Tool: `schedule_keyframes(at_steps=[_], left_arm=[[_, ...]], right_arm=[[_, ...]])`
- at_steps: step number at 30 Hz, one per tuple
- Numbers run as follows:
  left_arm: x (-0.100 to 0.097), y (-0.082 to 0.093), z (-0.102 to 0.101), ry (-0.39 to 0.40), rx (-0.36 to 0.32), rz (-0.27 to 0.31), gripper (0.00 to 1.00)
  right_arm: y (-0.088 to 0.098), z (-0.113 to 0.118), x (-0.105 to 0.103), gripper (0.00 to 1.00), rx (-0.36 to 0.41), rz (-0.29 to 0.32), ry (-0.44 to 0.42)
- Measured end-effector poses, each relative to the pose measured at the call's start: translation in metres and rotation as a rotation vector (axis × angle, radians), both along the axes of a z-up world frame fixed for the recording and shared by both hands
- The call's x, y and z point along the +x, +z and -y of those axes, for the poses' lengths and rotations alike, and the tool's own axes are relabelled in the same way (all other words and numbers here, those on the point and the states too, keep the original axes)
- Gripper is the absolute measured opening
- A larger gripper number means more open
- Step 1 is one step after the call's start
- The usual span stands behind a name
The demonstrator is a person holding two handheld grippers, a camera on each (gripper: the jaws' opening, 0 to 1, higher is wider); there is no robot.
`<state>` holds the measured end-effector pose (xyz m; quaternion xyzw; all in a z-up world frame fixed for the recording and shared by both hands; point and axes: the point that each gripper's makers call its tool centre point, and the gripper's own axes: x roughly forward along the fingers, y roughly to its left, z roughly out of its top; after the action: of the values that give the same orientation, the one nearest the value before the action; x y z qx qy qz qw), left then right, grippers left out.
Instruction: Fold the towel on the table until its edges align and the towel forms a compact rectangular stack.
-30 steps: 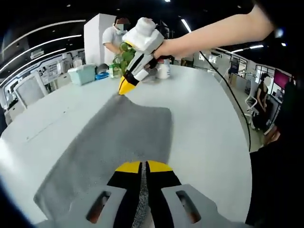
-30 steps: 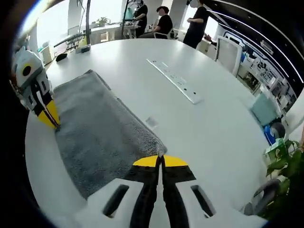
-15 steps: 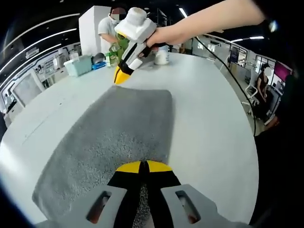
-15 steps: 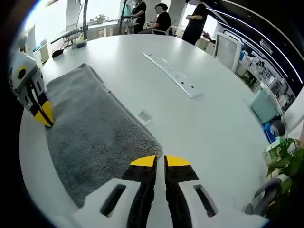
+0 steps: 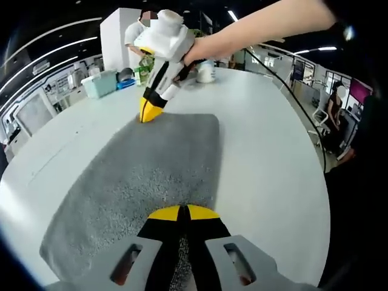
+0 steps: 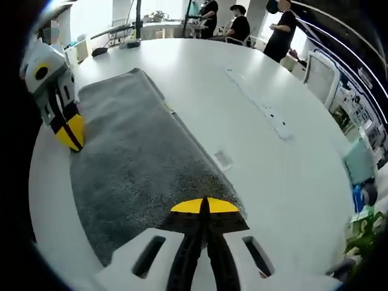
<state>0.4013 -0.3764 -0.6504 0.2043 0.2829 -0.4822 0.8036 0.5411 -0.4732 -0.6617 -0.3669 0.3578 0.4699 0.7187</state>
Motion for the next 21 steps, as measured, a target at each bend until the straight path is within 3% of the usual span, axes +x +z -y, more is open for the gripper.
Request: schedule_keyframes(at_steps=[2,5,7,11,14,21], left_arm=[[0.0,-0.001,0.001,-0.01,0.027,0.026,0.03],[-0.004,-0.001,0.005,-0.123,0.141,0.142,0.02],[-0.004,-0.002,0.006,-0.1,0.141,0.121,0.01],[-0.003,-0.002,0.005,-0.09,0.157,0.097,0.01],[-0.005,-0.003,0.005,-0.101,0.187,0.11,0.01],[-0.009,-0.003,0.001,-0.125,0.23,0.139,0.01]], right_arm=[[0.003,-0.002,0.002,0.0,-0.007,0.029,0.064],[0.003,-0.001,0.003,0.0,0.01,0.005,0.044],[0.002,-0.001,0.002,0.0,0.051,-0.043,-0.043],[0.002,-0.001,0.002,0.0,0.045,-0.042,-0.046],[0.001,-0.001,0.001,0.0,-0.024,-0.014,-0.007],[-0.001,0.0,-0.007,0.0,-0.21,-0.038,0.004]])
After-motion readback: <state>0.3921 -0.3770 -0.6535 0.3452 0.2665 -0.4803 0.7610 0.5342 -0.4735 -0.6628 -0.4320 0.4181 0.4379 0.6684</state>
